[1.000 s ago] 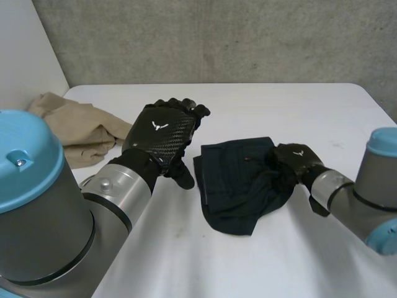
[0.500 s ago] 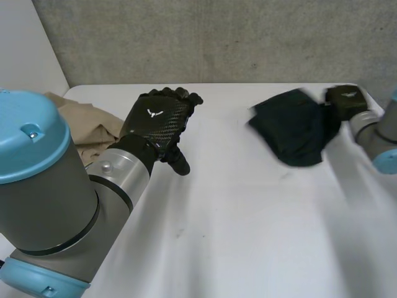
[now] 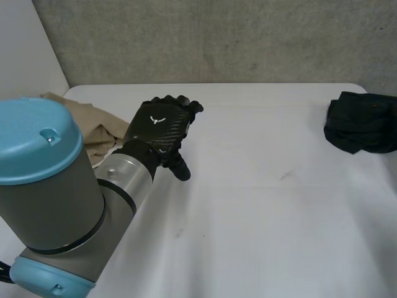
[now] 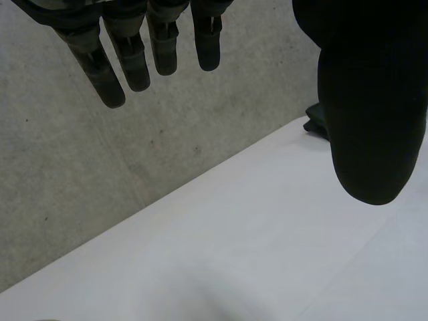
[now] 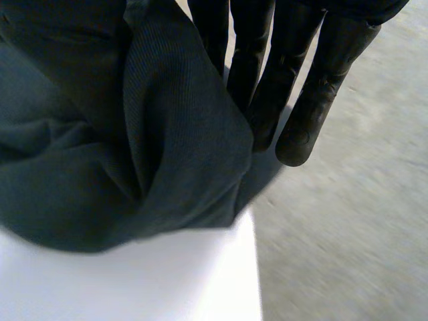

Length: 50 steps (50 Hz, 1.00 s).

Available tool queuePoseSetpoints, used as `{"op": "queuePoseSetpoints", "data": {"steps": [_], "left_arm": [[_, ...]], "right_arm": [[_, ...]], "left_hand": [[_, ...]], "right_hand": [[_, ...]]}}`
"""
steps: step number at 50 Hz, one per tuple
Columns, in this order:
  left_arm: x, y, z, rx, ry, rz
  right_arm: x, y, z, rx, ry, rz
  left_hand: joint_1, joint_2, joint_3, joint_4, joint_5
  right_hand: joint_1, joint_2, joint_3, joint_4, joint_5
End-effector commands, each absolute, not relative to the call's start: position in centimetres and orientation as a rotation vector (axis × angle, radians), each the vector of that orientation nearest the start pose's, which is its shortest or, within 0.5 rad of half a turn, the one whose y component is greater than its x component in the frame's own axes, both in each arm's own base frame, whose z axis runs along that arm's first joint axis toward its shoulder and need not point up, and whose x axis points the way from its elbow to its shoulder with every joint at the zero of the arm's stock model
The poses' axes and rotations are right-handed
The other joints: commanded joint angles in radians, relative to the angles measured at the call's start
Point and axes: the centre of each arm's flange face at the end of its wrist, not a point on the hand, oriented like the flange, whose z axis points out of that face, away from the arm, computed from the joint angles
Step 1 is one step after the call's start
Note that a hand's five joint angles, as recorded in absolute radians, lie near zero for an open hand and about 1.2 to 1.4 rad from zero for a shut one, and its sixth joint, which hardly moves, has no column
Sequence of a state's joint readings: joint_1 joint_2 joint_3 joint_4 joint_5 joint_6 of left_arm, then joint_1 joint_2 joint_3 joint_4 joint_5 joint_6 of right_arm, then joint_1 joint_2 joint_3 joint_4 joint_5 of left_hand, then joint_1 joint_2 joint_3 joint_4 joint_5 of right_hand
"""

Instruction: Fold the laundry.

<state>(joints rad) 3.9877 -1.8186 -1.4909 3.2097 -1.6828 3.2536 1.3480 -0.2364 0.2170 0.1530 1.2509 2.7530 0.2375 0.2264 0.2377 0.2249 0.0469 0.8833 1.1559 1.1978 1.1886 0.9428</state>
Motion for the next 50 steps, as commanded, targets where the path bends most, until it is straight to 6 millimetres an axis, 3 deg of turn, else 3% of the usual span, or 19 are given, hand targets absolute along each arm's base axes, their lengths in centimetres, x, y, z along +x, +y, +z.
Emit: {"op": "queuePoseSetpoints", "data": {"steps": [1,4,8,20,30,34,38,45,50], "left_arm": [[-32.4,-18.3,25.6,0.941,2.437,-2.278],[-32.4,-18.3,25.7,0.943,2.436,-2.281],[-32.5,-18.2,25.7,0.947,2.437,-2.282],[-32.5,-18.1,25.5,0.95,2.442,-2.273],[-32.5,-18.1,25.4,0.953,2.443,-2.271],[-32.5,-18.1,25.4,0.954,2.444,-2.269],[-32.5,-18.1,25.4,0.951,2.444,-2.268],[-32.5,-18.1,25.4,0.951,2.444,-2.268],[-32.4,-18.2,25.6,0.944,2.439,-2.276]], "right_arm": [[6.1,-53.7,12.6,-0.717,2.26,-2.029],[5.3,-53.8,13.1,-0.72,2.248,-2.052],[1.9,-54.4,13.4,-0.686,2.264,-2.113],[0.9,-55.3,12.6,-0.727,2.205,-2.223],[-1.3,-55.8,12.4,-0.668,2.259,-2.31],[-1.6,-55.9,12.0,-0.69,2.291,-2.341],[-1.4,-55.8,11.6,-0.728,2.317,-2.327],[-0.9,-55.0,12.4,-0.737,2.352,-2.273],[-0.2,-52.7,13.8,-0.711,2.48,-2.087]], "left_hand": [[-0.033,-0.022,-0.033,-0.02,-0.017],[-0.033,-0.022,-0.033,-0.02,-0.017],[-0.036,-0.025,-0.036,-0.023,-0.02],[-0.036,-0.025,-0.036,-0.023,-0.02],[-0.033,-0.022,-0.033,-0.02,-0.017],[-0.036,-0.025,-0.036,-0.023,-0.02],[-0.036,-0.025,-0.036,-0.023,-0.02],[-0.036,-0.025,-0.036,-0.023,-0.02],[-0.036,-0.025,-0.036,-0.023,-0.02]], "right_hand": [[0.513,0.24,0.198,0.208,0.279],[0.513,0.24,0.198,0.208,0.279],[0.513,0.24,0.198,0.208,0.279],[0.513,0.24,0.198,0.208,0.279],[0.513,0.24,0.198,0.208,0.279],[0.374,0.101,0.059,0.068,0.14],[-0.709,-0.981,-1.023,-1.014,-0.943],[-0.709,-0.981,-1.023,-1.014,-0.943],[-0.709,-0.981,-1.023,-1.014,-0.943]]}}
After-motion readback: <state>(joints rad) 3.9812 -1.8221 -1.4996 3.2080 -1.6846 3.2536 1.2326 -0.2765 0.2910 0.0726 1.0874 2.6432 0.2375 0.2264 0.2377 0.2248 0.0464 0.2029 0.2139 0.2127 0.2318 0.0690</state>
